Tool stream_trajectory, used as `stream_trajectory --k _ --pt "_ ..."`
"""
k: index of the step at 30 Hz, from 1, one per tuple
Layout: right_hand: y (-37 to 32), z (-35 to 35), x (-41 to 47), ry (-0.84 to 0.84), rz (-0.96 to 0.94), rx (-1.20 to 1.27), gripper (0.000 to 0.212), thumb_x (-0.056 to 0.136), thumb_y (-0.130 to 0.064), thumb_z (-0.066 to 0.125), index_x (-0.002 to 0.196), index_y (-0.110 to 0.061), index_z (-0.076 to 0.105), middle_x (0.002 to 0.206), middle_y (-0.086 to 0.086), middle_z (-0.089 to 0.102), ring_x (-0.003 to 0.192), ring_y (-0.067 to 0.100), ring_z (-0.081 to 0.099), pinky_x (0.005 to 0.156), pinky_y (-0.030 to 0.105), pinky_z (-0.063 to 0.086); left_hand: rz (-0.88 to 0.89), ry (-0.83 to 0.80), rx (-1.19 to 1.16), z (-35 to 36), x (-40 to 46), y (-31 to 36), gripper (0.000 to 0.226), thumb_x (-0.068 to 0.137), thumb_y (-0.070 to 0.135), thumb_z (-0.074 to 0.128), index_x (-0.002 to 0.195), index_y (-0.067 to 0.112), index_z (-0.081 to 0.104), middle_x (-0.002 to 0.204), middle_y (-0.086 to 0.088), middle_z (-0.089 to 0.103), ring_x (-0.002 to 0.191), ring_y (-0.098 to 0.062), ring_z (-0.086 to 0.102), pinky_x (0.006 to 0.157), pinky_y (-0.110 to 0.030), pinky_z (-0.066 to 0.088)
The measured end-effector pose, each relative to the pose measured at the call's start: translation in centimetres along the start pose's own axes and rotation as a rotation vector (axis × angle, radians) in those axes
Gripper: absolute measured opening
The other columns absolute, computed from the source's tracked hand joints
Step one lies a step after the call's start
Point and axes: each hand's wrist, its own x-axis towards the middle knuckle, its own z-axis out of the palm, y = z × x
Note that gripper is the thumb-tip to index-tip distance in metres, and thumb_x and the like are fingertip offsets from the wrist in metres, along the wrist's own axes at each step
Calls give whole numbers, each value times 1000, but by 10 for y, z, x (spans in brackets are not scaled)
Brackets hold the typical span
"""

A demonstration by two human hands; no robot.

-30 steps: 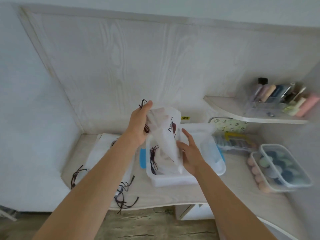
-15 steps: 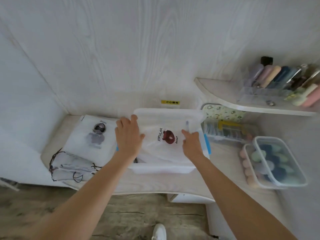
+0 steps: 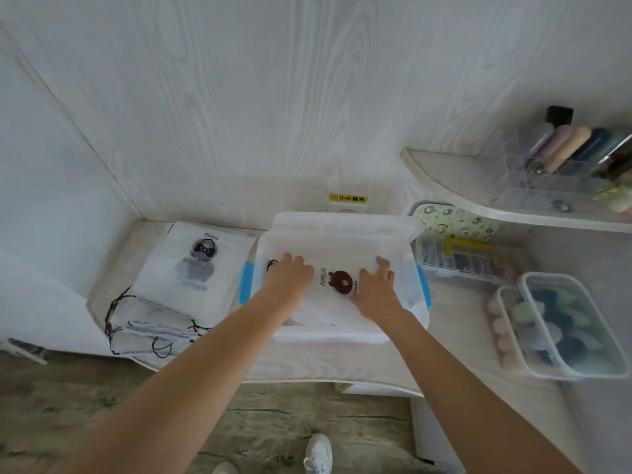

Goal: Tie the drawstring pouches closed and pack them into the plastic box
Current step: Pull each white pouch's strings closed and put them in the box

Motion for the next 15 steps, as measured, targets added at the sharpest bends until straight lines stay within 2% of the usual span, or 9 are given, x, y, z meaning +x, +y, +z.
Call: stream_trajectory --k 2,5,8,11,15 --pt "-12 -7 -5 -57 -35 106 41 94 -26 52 128 -6 44 147 19 4 134 35 20 108 32 25 24 147 -139 -6 -6 -10 42 90 1 43 131 12 43 127 -9 45 119 -28 41 93 -36 39" --pt "-45 -14 -16 -50 -146 295 46 94 -22 50 138 -10 40 144 13 21 128 27 38 102 27 32 38 387 -409 -12 -25 -44 40 91 8 44 130 18 47 130 -3 46 120 -23 43 94 -36 41" --pt "-86 -15 -27 -5 -278 360 41 96 -19 47 137 -17 44 138 10 40 121 23 48 103 30 36 -39 522 -625 -11 -46 -88 32 89 13 51 121 16 55 121 -3 54 111 -21 50 91 -34 42" --pt "-139 -6 -41 13 -382 476 38 96 -13 44 133 -17 49 130 8 48 108 19 53 92 23 39 -201 578 -760 7 -68 -142 27 87 11 51 113 15 60 110 -1 60 102 -20 56 84 -30 44" --pt "-202 25 -47 2 -489 456 38 96 -10 42 133 -16 50 129 9 49 114 23 53 97 26 39 -269 517 -720 47 -89 -202 28 88 4 47 111 9 60 111 -8 61 102 -25 58 87 -34 44"
